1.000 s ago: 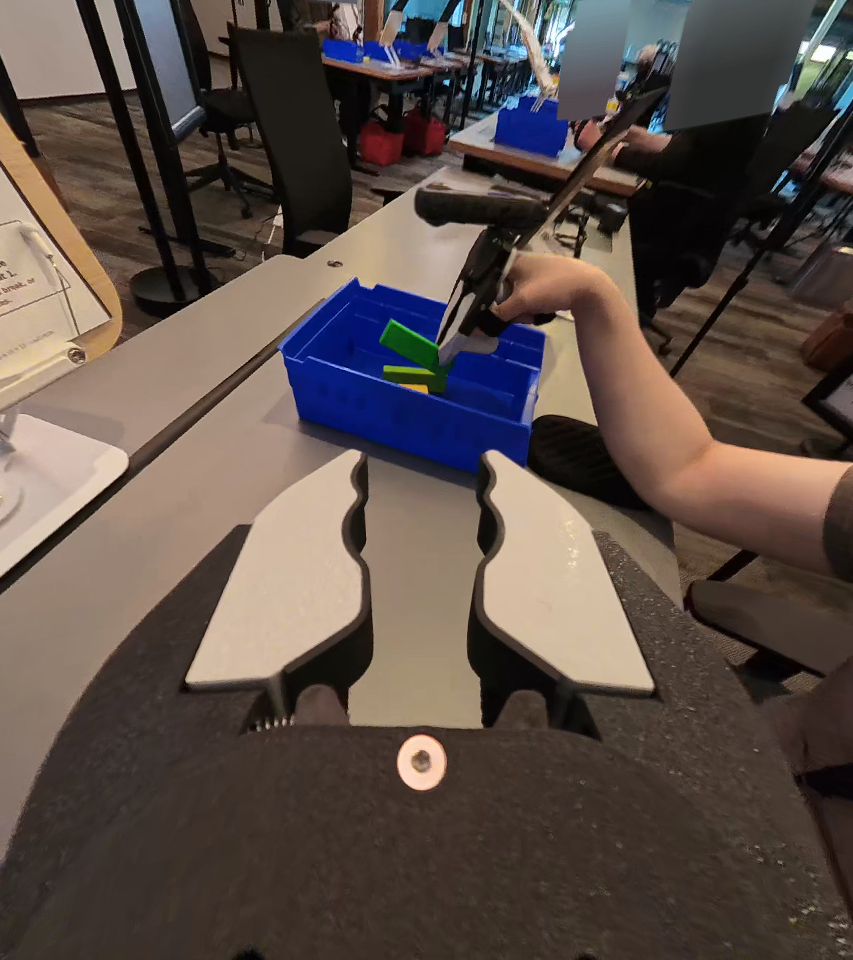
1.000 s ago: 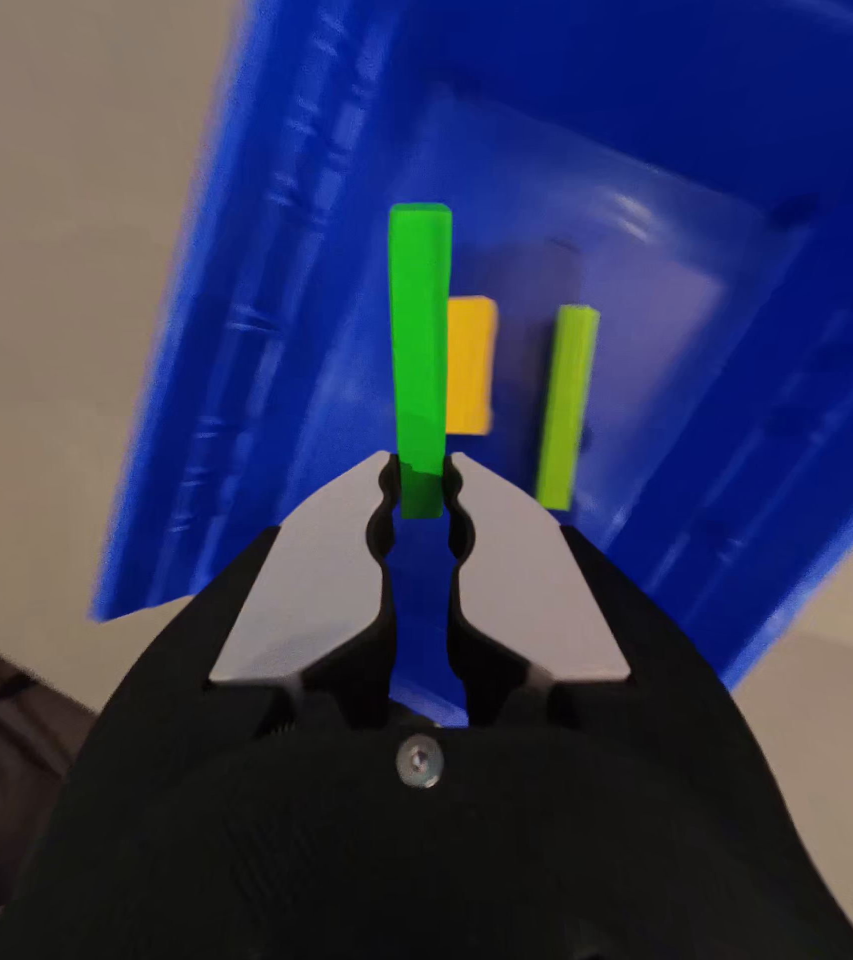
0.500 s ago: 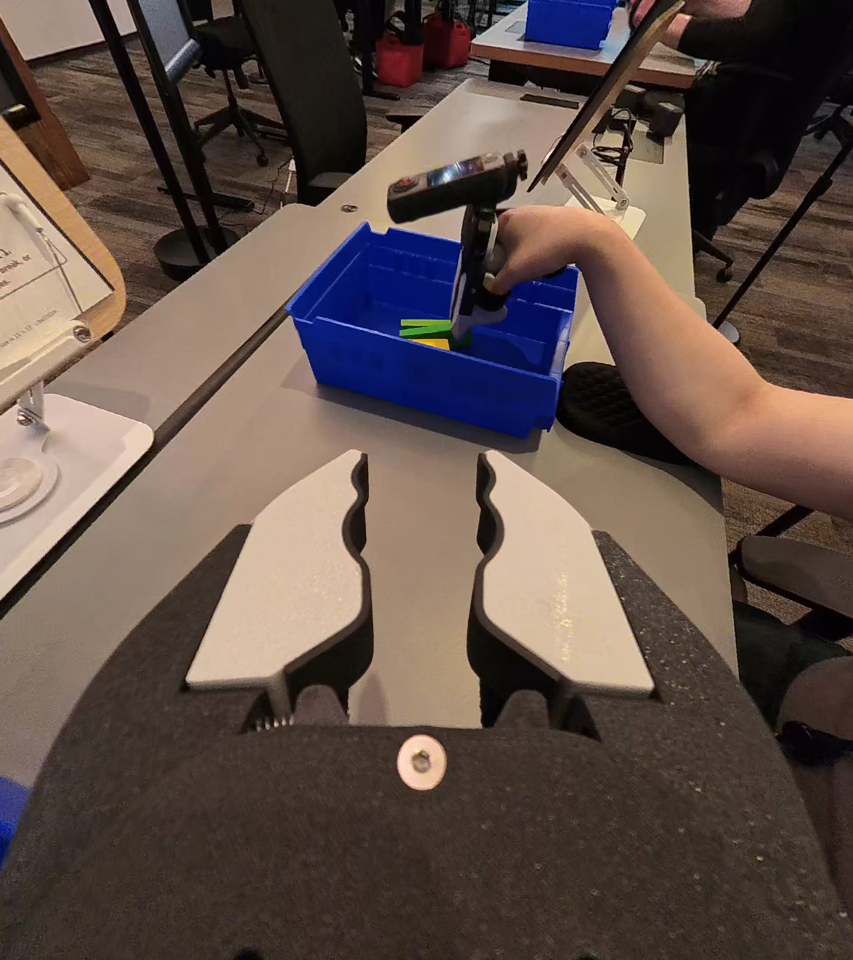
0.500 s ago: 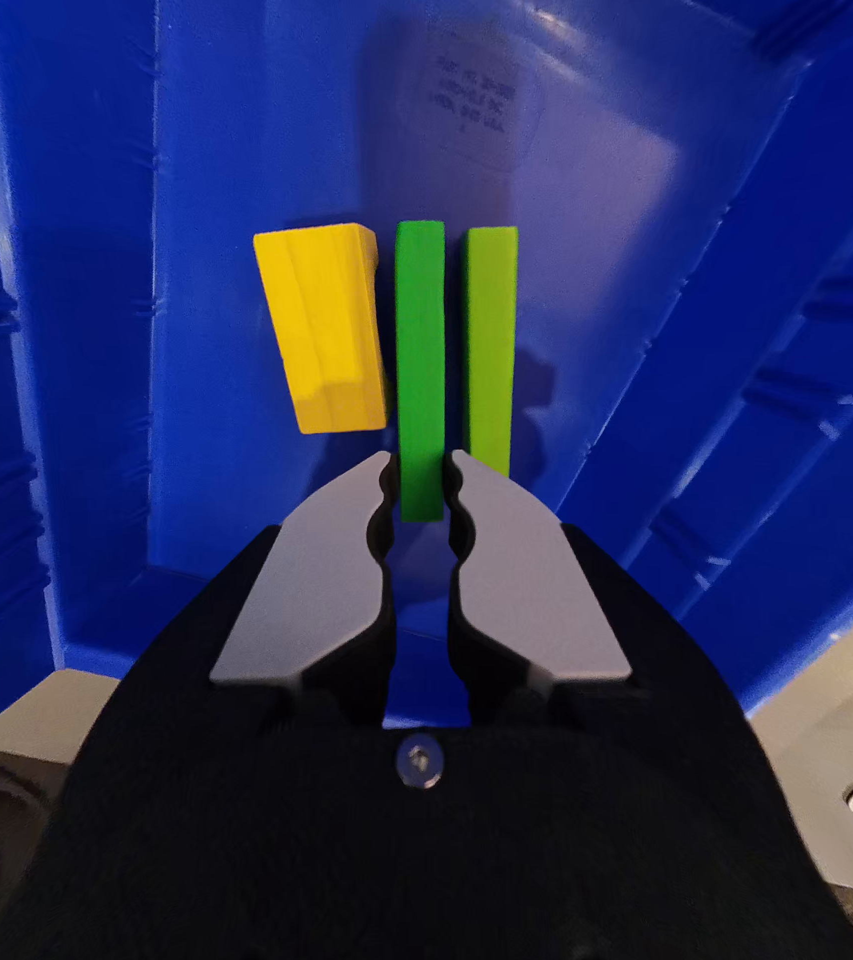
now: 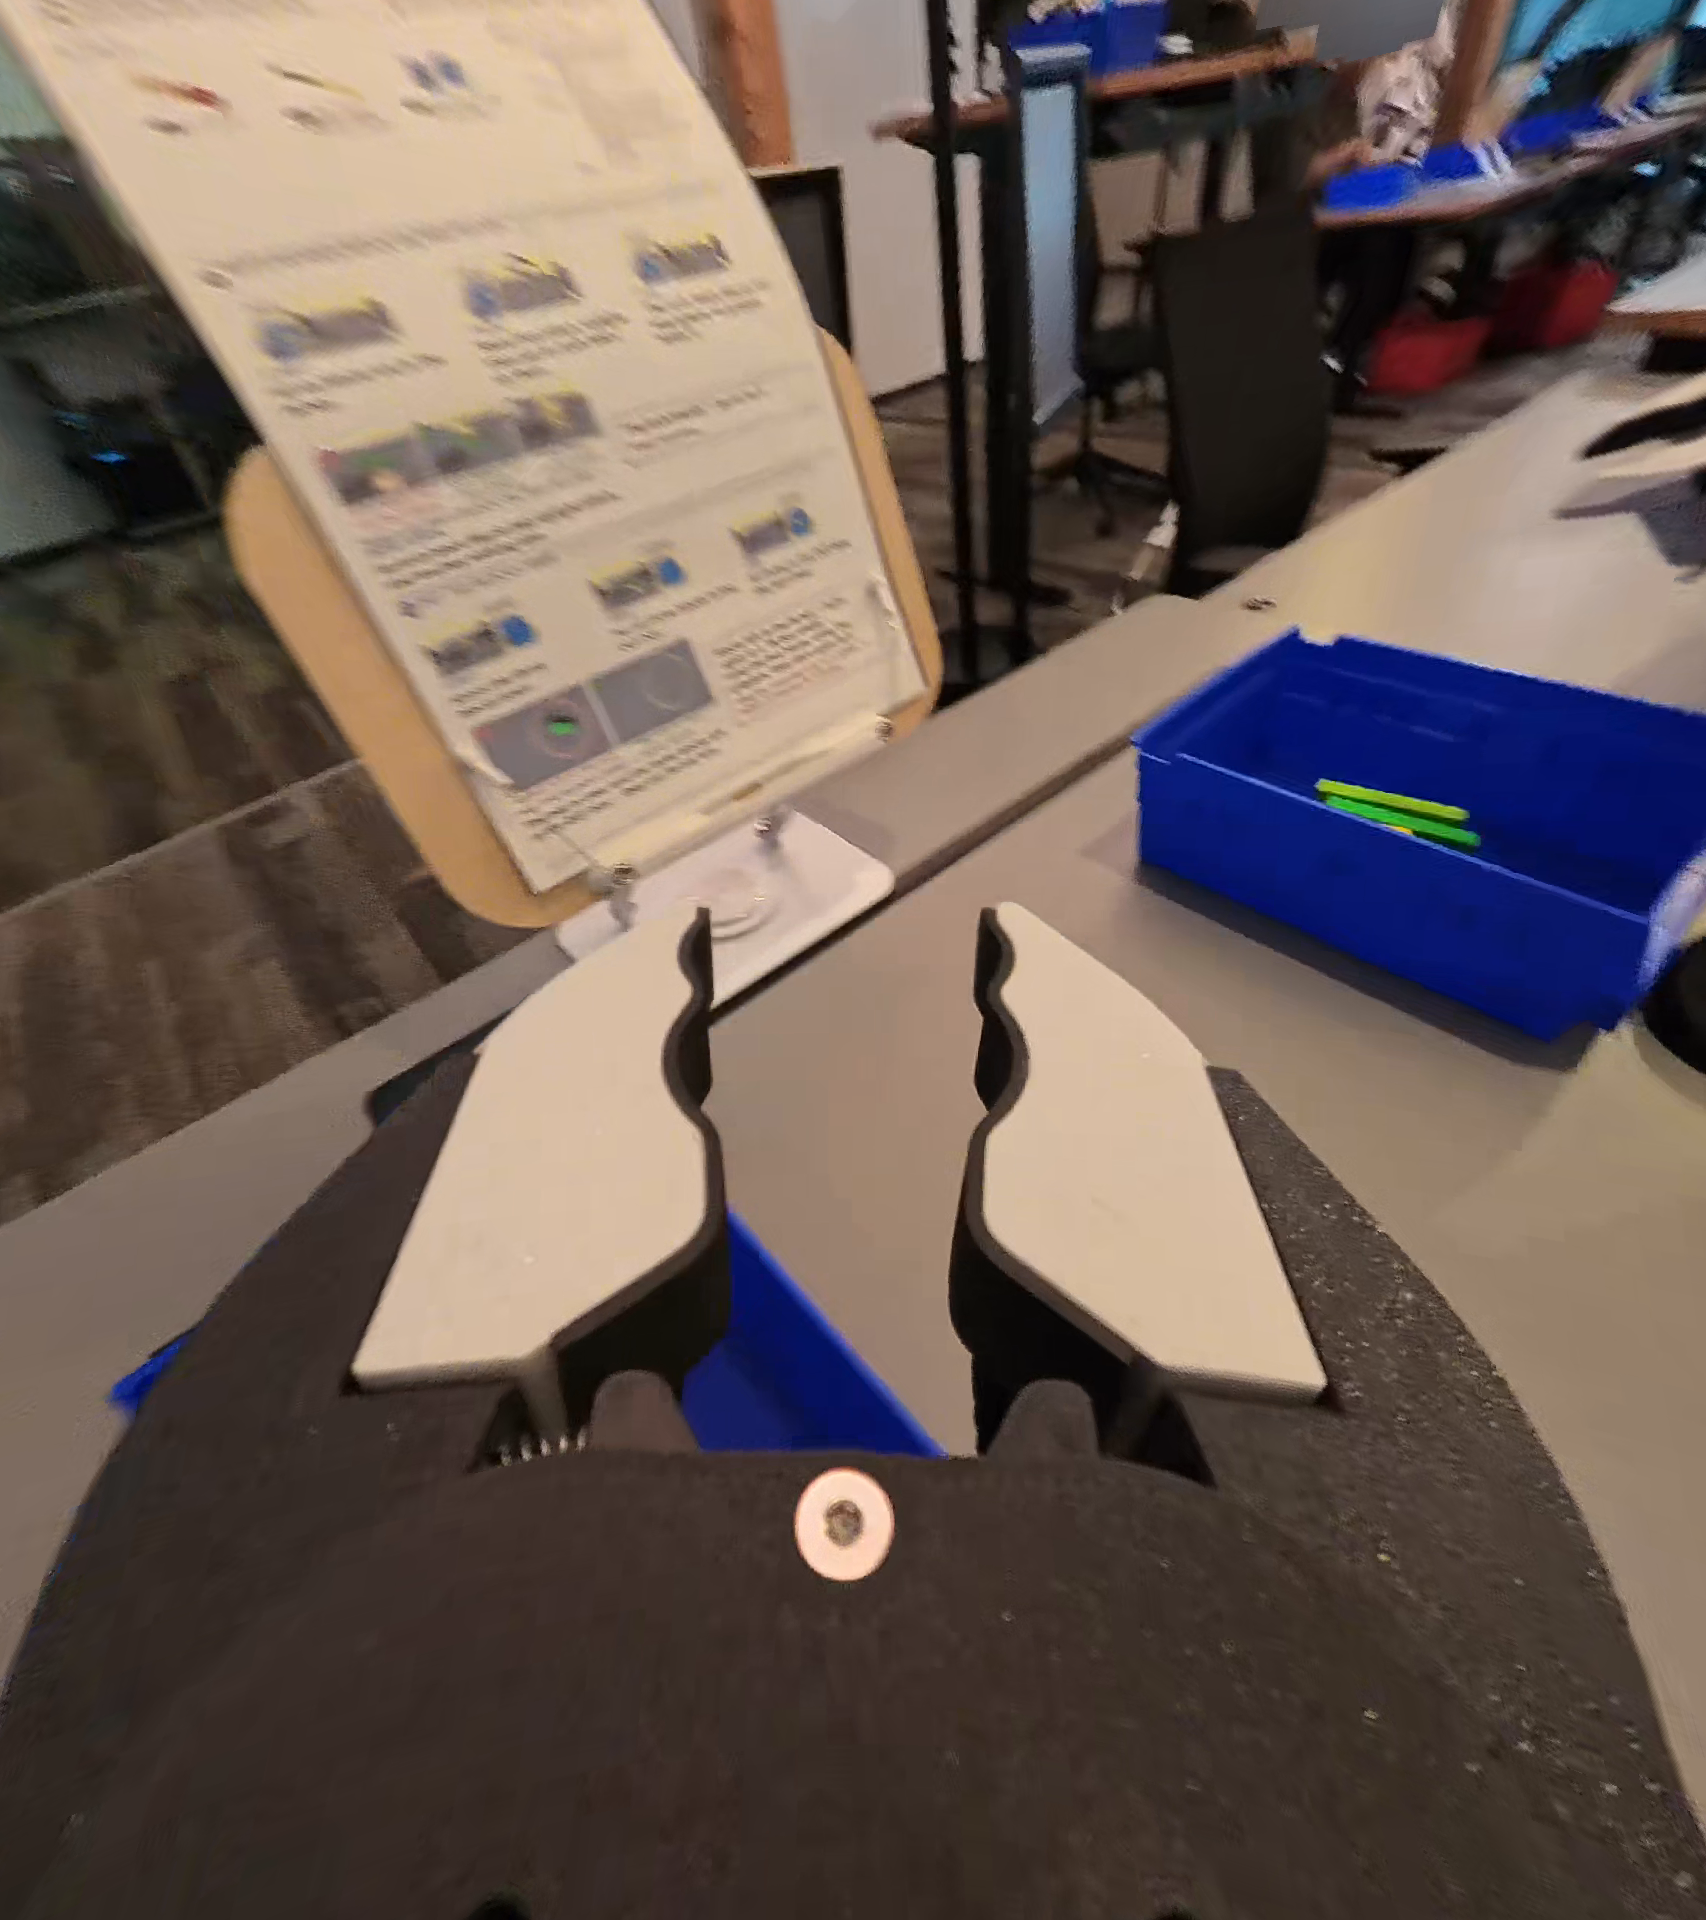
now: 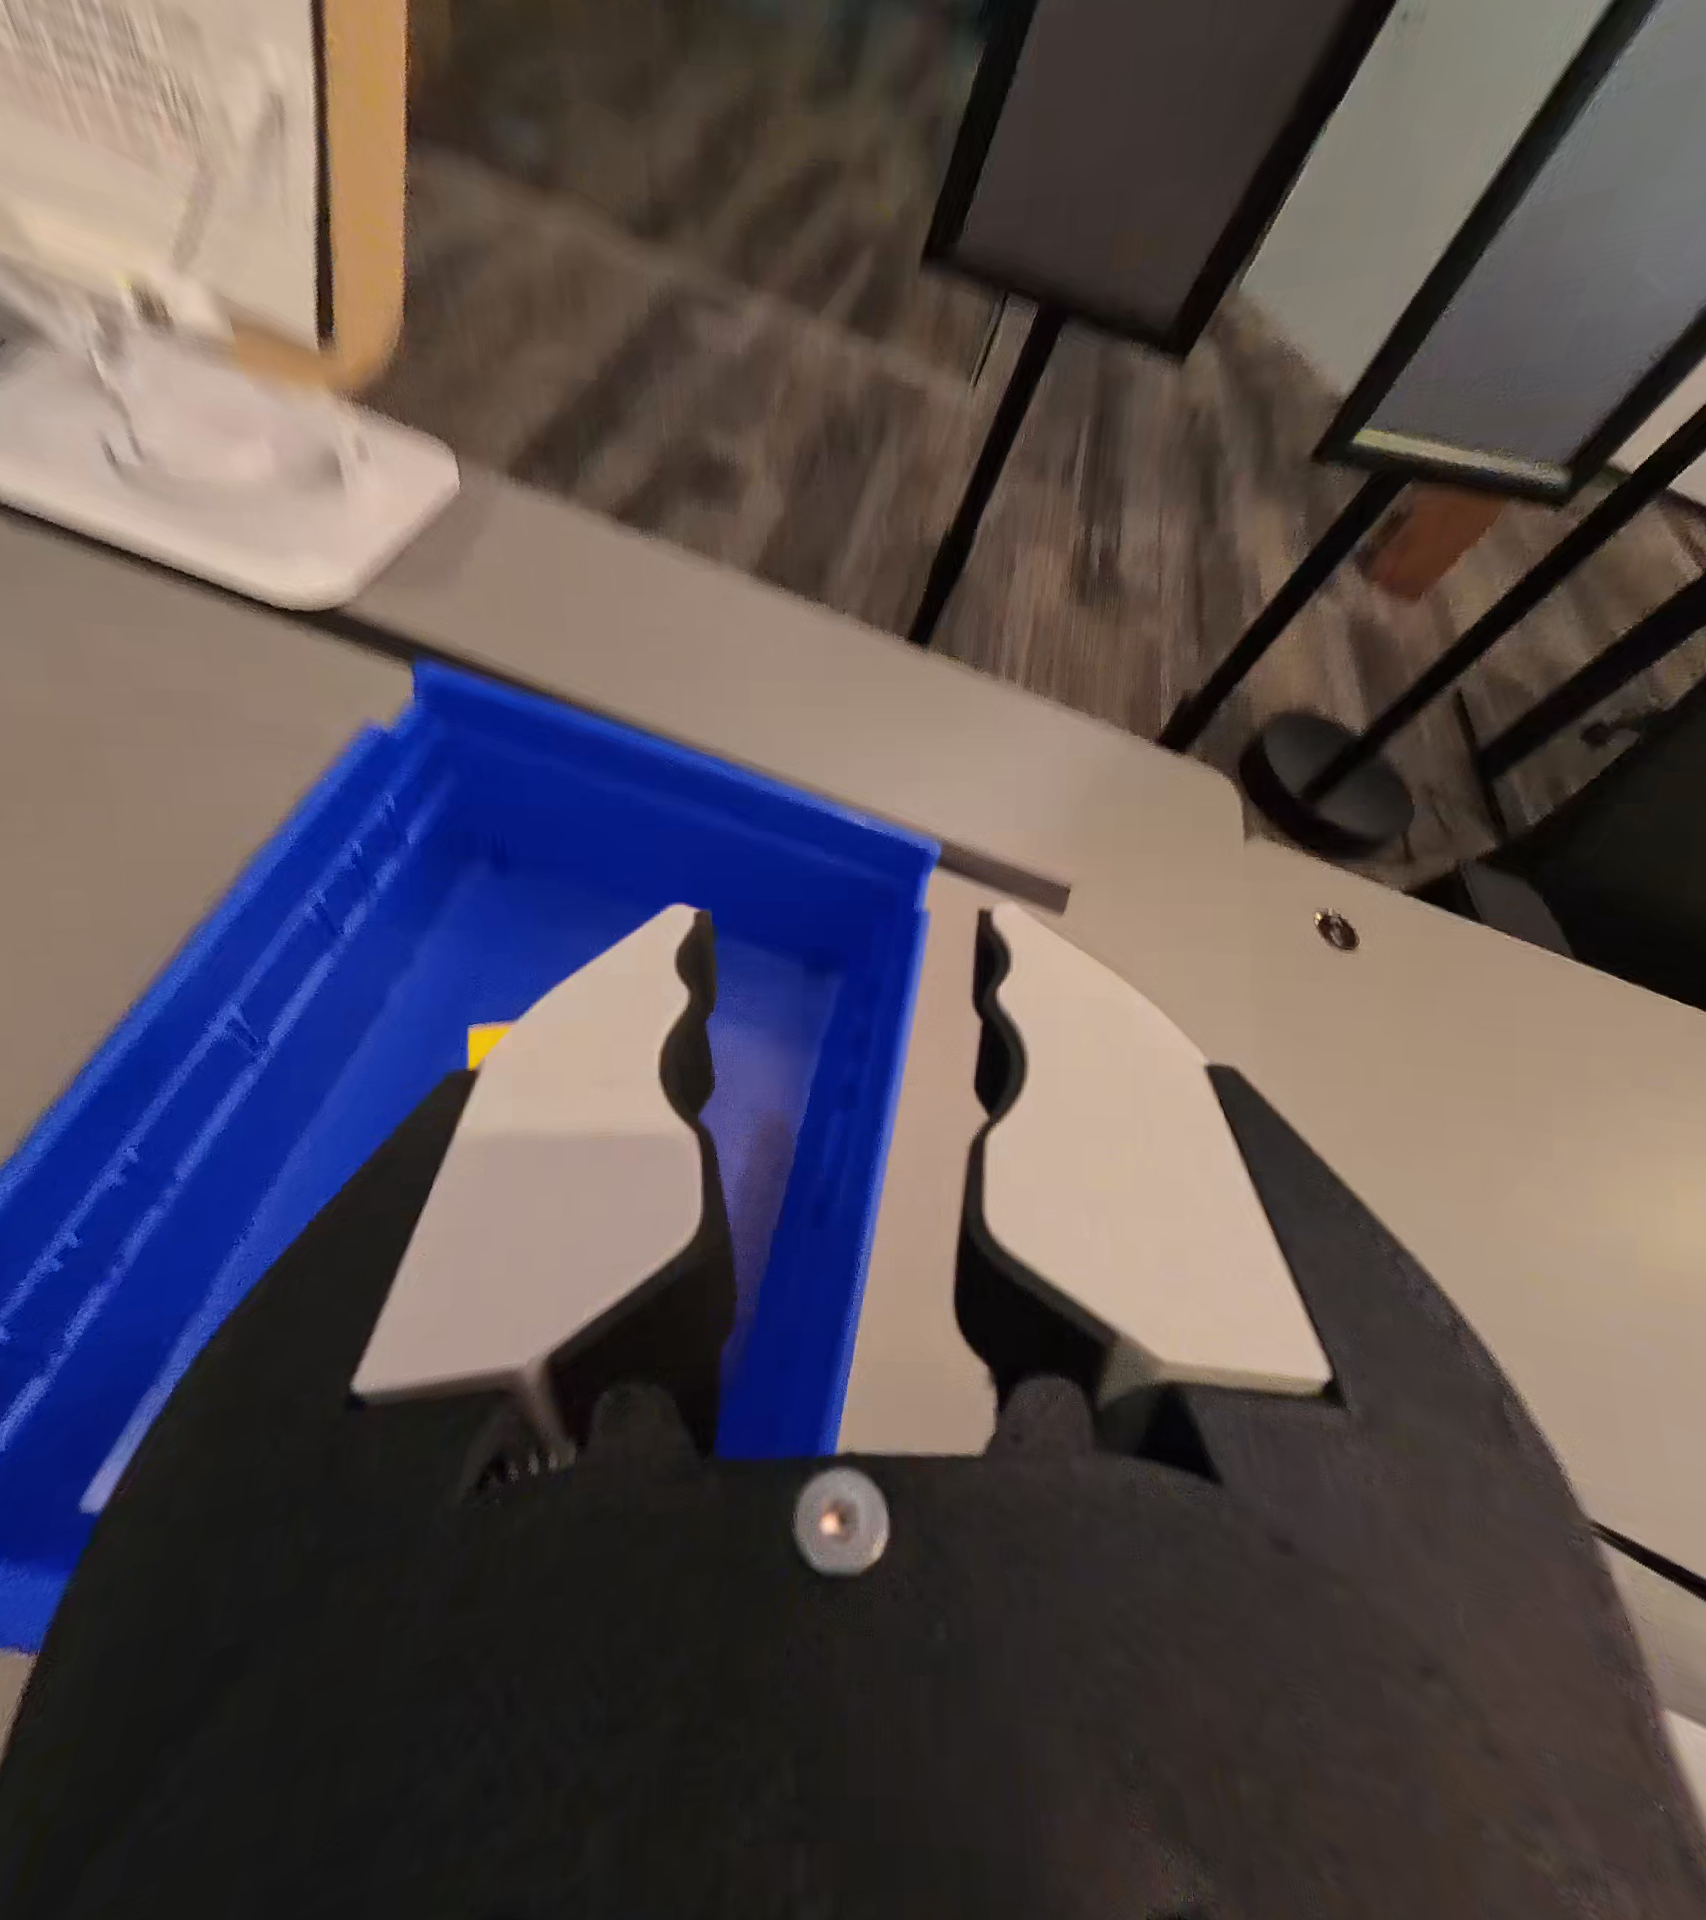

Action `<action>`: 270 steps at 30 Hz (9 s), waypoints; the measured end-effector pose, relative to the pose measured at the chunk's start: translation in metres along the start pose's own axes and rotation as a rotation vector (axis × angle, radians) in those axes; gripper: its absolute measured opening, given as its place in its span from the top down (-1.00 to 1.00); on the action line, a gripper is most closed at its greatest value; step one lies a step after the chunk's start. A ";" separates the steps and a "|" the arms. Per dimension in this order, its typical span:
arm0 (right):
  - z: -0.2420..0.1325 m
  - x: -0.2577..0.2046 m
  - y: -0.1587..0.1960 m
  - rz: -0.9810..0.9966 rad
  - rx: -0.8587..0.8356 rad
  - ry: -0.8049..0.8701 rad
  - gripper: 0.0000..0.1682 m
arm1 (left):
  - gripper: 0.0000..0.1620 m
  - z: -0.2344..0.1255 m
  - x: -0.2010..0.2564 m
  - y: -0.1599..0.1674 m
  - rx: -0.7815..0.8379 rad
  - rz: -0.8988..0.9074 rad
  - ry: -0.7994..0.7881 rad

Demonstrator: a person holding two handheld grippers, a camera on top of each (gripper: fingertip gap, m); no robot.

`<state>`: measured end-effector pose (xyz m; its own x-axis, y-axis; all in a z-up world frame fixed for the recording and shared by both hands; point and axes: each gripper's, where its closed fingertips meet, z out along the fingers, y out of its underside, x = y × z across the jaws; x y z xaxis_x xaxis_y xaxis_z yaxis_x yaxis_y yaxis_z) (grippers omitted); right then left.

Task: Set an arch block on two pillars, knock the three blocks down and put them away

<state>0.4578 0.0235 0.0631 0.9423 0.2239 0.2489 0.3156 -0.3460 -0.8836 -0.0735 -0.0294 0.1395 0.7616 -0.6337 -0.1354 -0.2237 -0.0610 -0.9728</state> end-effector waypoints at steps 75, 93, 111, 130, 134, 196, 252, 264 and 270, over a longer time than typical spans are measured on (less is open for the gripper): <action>0.084 -0.173 0.121 0.142 -0.927 -0.321 0.81 | 0.43 0.034 0.021 0.245 -1.310 -0.070 -0.112; 0.077 -0.152 0.142 0.288 -0.981 -0.335 0.91 | 0.45 -0.041 -0.102 0.078 -0.508 0.082 -0.635; 0.041 -0.124 0.119 0.259 -1.032 -0.373 0.90 | 0.43 -0.086 -0.115 0.083 -0.415 -0.061 -0.525; 0.072 -0.365 -0.139 -0.118 -0.918 -0.634 0.90 | 0.35 -0.140 -0.138 0.081 -0.361 -0.195 -0.697; 0.095 -0.452 -0.153 -0.169 -0.901 -0.735 0.90 | 0.38 -0.150 -0.137 0.065 -0.291 -0.170 -0.748; 0.127 -0.356 0.050 0.115 -0.865 -0.472 0.89 | 0.29 -0.193 -0.173 0.257 -0.892 -0.608 -0.617; 0.075 -0.007 0.177 0.347 -0.792 -0.206 0.63 | 0.54 -0.186 -0.121 0.275 -1.153 -0.774 -0.509; 0.075 -0.004 0.182 0.221 -0.848 -0.152 0.62 | 0.83 -0.181 -0.124 0.278 -1.119 -0.995 -0.489; 0.074 -0.004 0.182 0.215 -0.847 -0.152 0.62 | 0.88 -0.162 -0.142 0.283 -1.102 -0.936 -0.458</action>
<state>0.5031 0.0273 -0.1280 0.9847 0.1743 0.0022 0.1670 -0.9392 -0.3001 -0.3436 -0.0814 -0.0865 0.9544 0.2335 0.1860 0.2616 -0.9543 -0.1443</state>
